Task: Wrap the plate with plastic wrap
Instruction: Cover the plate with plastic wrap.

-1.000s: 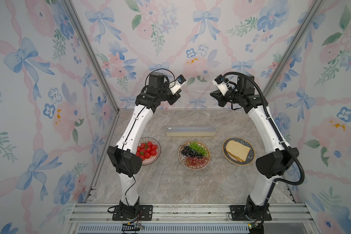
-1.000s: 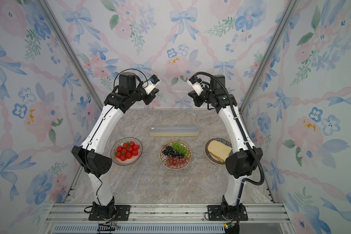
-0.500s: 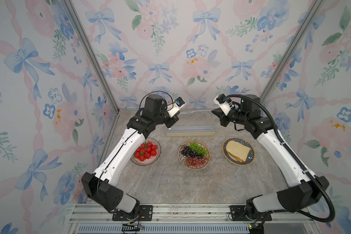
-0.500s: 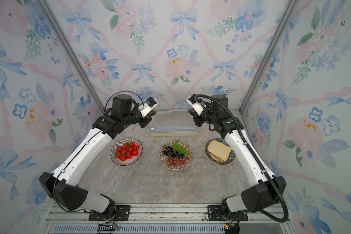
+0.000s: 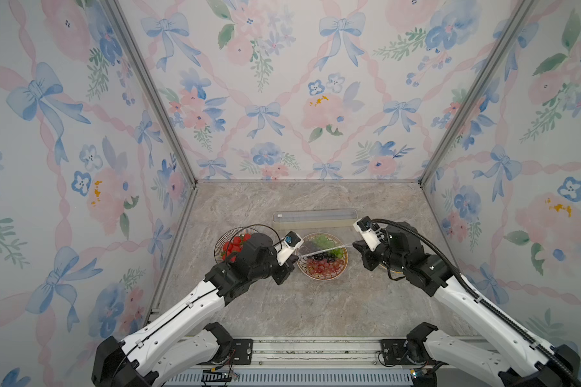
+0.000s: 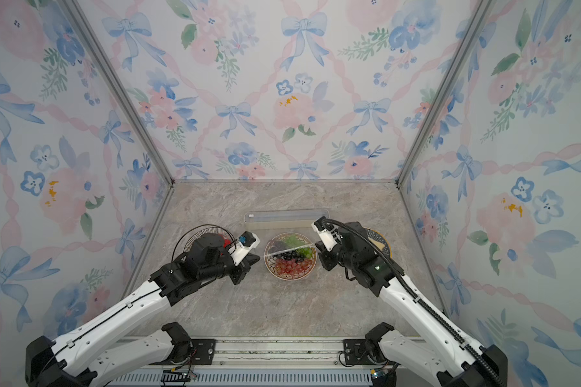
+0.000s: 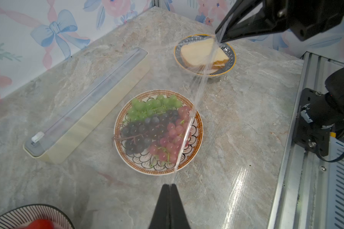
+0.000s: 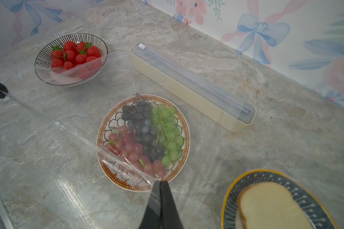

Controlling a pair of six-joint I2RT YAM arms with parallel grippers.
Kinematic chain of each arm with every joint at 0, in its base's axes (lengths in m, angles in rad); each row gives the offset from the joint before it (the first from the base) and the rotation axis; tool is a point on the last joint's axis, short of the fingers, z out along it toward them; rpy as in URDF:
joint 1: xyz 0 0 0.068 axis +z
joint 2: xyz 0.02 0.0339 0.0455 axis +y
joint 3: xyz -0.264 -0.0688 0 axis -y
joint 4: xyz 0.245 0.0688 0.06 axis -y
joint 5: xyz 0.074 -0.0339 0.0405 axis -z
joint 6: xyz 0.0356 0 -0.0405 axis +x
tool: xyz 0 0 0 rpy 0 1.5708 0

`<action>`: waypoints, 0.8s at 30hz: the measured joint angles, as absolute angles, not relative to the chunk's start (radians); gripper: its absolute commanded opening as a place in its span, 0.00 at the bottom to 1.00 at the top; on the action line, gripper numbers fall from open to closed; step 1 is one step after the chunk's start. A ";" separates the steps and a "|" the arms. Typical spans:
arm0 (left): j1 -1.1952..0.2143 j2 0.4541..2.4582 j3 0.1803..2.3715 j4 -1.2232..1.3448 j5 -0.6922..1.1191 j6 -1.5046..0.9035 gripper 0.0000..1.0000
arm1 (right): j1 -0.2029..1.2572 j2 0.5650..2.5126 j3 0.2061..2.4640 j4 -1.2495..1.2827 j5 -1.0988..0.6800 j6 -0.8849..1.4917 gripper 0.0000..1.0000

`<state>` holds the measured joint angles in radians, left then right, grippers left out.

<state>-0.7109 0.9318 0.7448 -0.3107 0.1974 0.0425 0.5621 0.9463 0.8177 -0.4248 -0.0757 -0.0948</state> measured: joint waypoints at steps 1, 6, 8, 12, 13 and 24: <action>-0.716 0.915 0.727 -0.305 0.198 0.017 0.00 | 0.574 0.922 0.790 -0.434 -0.056 -0.065 0.00; -0.743 0.902 0.676 -0.275 0.205 -0.073 0.00 | 0.614 0.847 0.691 -0.482 0.033 0.080 0.00; -0.759 0.922 0.659 -0.269 0.207 -0.102 0.00 | 0.632 0.832 0.655 -0.497 0.060 0.144 0.00; -0.775 0.950 0.617 -0.247 0.213 -0.153 0.00 | 0.667 0.819 0.601 -0.516 0.087 0.253 0.00; -0.778 0.952 0.601 -0.244 0.214 -0.168 0.00 | 0.679 0.819 0.588 -0.516 0.091 0.276 0.00; -0.817 1.024 0.483 -0.144 0.224 -0.278 0.00 | 0.816 0.983 0.468 -0.388 0.118 0.469 0.00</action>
